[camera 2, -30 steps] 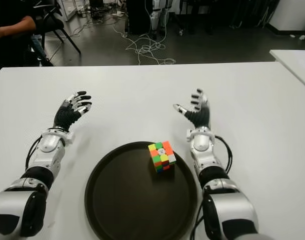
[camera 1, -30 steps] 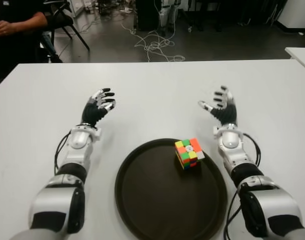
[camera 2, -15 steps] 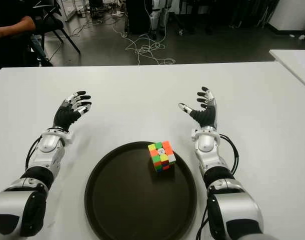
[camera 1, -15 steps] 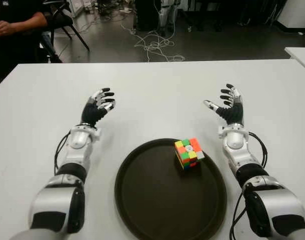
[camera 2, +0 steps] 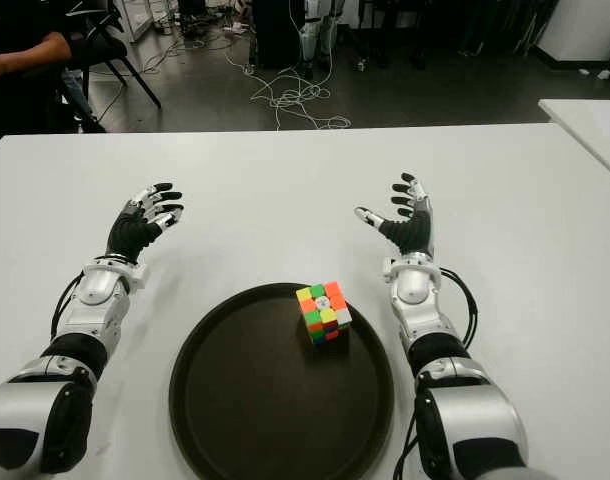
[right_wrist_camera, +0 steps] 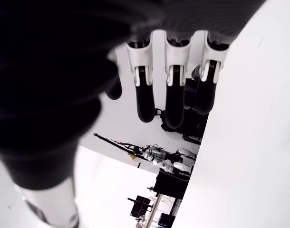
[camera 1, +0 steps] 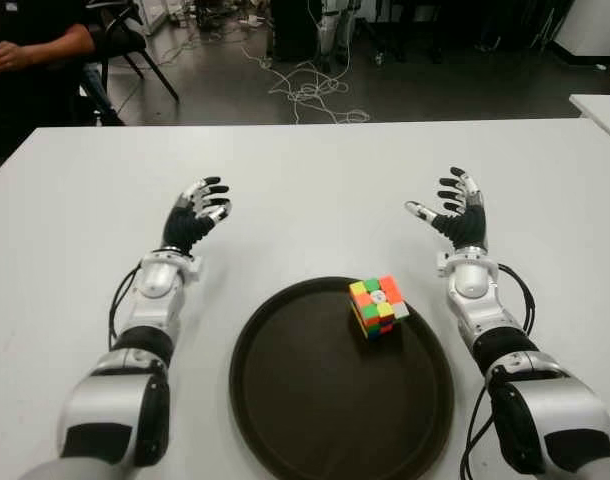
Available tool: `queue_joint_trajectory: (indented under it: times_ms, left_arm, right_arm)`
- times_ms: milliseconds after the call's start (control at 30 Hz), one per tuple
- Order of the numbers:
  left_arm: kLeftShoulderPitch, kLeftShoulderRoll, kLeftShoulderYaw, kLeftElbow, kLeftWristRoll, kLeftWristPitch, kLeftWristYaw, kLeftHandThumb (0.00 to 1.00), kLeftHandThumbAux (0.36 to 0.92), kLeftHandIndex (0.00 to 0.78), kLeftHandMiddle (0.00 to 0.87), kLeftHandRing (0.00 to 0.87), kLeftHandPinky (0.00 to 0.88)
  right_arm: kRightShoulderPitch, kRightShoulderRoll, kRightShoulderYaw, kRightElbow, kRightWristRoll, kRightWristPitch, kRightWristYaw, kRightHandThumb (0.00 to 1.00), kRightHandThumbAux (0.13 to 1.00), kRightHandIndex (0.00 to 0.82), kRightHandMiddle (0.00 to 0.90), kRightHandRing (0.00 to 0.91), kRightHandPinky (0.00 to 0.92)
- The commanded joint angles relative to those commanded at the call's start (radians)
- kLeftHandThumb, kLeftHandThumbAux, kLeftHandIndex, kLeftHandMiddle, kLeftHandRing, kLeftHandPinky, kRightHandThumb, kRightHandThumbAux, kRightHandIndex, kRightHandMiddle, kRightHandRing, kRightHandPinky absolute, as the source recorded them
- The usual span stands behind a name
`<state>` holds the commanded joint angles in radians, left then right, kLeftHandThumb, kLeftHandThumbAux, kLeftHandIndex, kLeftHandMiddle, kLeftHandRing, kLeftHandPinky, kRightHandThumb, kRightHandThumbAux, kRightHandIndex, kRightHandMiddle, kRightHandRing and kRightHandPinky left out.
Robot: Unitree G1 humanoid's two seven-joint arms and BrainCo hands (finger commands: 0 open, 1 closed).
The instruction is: Pick up the Rubik's Cube and put it in the plate
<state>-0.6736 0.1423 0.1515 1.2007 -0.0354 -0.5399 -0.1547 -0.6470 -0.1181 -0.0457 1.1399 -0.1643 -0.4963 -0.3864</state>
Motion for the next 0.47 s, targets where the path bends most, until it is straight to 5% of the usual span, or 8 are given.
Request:
queue_joint_trajectory:
  times_ms: [467]
  left_arm:
    - [-0.002, 0.001, 0.005, 0.006, 0.003, -0.007, -0.008, 0.158, 0.779, 0.211, 0.266, 0.273, 0.283]
  right_arm:
    - [-0.005, -0.004, 0.0, 0.01, 0.004, 0.0, 0.013, 0.006, 0.799, 0.166, 0.261, 0.269, 0.287]
